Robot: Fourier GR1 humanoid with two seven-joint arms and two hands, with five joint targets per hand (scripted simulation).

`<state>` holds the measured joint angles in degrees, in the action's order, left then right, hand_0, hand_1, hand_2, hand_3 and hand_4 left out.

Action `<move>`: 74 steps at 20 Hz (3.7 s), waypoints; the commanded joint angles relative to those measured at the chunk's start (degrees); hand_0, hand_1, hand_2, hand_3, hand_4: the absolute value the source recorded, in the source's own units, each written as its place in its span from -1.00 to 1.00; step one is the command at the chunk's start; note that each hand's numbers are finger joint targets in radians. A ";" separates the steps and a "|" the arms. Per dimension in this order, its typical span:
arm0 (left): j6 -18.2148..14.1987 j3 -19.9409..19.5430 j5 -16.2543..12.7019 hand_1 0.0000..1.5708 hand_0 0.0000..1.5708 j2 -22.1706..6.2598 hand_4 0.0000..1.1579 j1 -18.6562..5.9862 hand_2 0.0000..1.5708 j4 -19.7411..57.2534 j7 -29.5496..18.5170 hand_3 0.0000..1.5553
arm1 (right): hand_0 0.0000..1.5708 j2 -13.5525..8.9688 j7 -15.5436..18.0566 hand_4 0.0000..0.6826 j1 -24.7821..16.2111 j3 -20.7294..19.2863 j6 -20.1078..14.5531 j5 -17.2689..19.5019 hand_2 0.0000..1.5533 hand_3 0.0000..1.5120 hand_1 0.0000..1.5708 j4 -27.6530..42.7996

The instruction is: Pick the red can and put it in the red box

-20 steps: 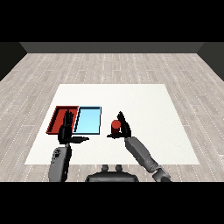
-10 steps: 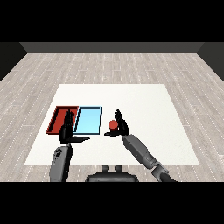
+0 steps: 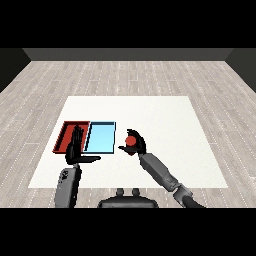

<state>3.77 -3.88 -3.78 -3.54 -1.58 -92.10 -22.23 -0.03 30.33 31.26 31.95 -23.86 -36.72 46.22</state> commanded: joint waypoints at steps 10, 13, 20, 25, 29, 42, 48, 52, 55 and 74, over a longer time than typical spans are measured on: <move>-2.67 2.29 3.03 -1.00 -1.00 3.04 -1.00 1.79 -1.00 1.72 -4.21 -1.00 | 1.00 0.02 -7.27 0.69 -0.13 1.52 -7.08 4.12 0.92 0.90 1.00 0.55; -1.32 1.94 1.43 -1.00 -1.00 1.66 -1.00 2.03 -1.00 -1.71 0.10 -1.00 | 1.00 0.03 -2.00 0.71 4.62 1.92 -5.72 -2.34 0.92 0.89 1.00 -5.88; -2.49 2.18 2.23 -1.00 -1.00 2.08 -1.00 -0.13 -1.00 -0.42 0.51 -1.00 | 1.00 0.00 -6.34 0.74 -4.87 -3.06 -5.97 9.65 0.91 0.87 1.00 5.39; 0.09 1.39 2.24 -1.00 -1.00 0.27 -1.00 0.01 -1.00 2.65 -3.80 -1.00 | 1.00 -4.16 -12.06 0.81 -2.83 -2.31 -9.00 12.54 0.91 0.86 1.00 15.79; -2.69 4.46 5.53 -1.00 -1.00 2.35 -1.00 -0.03 -1.00 1.02 -2.04 -1.00 | 1.00 -4.24 -14.86 0.76 -0.68 -4.43 -10.29 16.73 0.89 0.85 1.00 17.18; 0.17 13.90 2.79 -1.00 -1.00 3.52 -1.00 -2.61 -1.00 -4.39 9.31 -1.00 | 1.00 -11.55 -20.73 0.83 -8.78 -5.76 -11.30 22.99 0.88 0.85 1.00 45.13; -3.05 18.79 4.06 -1.00 -1.00 3.54 -1.00 -2.12 -1.00 -4.15 8.79 -1.00 | 1.00 -7.52 -26.05 0.83 -7.32 -7.99 -10.22 28.45 0.88 0.85 1.00 46.52; -5.21 19.58 3.00 -1.00 -1.00 3.54 -1.00 -7.09 -1.00 -7.39 17.12 -1.00 | 1.00 -5.19 -21.78 0.90 -8.45 -8.76 -9.18 30.36 0.89 0.87 1.00 45.65; -0.58 17.11 -0.63 -1.00 -1.00 3.53 -1.00 -7.67 -1.00 -2.74 14.33 -1.00 | 1.00 -3.80 -18.01 0.92 -7.10 -12.66 -3.87 28.94 0.91 0.88 1.00 40.64; -17.54 34.45 -11.63 -1.00 -1.00 3.53 -1.00 -20.27 -1.00 15.14 12.39 -1.00 | 1.00 -0.02 -24.31 0.90 -8.88 -11.43 -2.75 37.48 0.91 0.87 1.00 47.76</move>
<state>-8.75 26.89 -10.96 -0.19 -16.47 -80.51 -10.54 -0.70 7.40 21.97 19.80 -26.12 -0.57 93.10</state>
